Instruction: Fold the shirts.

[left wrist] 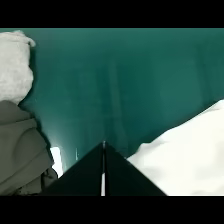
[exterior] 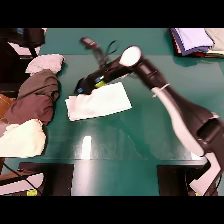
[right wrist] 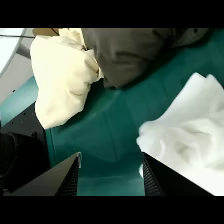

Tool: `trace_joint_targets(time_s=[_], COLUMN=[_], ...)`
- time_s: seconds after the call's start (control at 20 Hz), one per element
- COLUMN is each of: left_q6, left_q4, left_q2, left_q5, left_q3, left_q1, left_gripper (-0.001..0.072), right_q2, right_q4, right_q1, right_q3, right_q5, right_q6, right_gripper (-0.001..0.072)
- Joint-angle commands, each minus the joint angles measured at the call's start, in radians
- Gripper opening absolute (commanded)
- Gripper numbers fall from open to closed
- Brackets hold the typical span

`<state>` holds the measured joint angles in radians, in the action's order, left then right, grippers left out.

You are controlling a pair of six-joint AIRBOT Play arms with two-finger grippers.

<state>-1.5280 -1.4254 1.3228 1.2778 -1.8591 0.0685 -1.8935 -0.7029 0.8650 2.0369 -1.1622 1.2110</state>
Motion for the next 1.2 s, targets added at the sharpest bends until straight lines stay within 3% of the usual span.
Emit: trace_joint_targets(time_s=[0.0,0.4,0.5,0.7,0.75,0.95,1.05,1.15], left_q6=[0.002,0.002,0.002,0.003,0.003,0.003,0.003,0.002], left_q4=[-0.013,0.008,0.051,0.119,0.123,0.132,0.138,0.153], left_q2=[-0.046,-0.046,-0.045,-0.039,-0.039,-0.034,-0.033,-0.033], left_q5=[0.039,0.058,0.056,0.026,0.021,0.022,0.023,0.024], left_q3=[0.0,0.0,0.0,0.016,0.023,0.03,0.03,0.03], left_q1=[-0.028,-0.024,-0.025,-0.024,-0.024,-0.024,-0.024,-0.024], left_gripper=[0.0023,0.0023,0.0024,0.0023,0.0023,0.0023,0.0024,0.0023], right_q2=[-0.06,0.201,0.211,0.137,0.101,-0.063,-0.145,-0.219], right_q4=[-0.051,-0.214,-0.206,-0.123,-0.094,0.0,0.062,0.109], right_q1=[0.067,-0.363,-0.479,-0.581,-0.578,-0.484,-0.425,-0.373], right_q3=[0.026,-0.484,-0.554,-0.579,-0.557,-0.402,-0.314,-0.232], right_q5=[0.016,-0.068,-0.071,-0.076,-0.076,-0.083,-0.103,-0.128], right_q6=[-0.047,0.11,0.137,0.15,0.15,0.15,0.15,0.15], right_gripper=[0.0457,0.0461,0.0699,0.0691,0.0663,0.0662,0.0615,0.0474])
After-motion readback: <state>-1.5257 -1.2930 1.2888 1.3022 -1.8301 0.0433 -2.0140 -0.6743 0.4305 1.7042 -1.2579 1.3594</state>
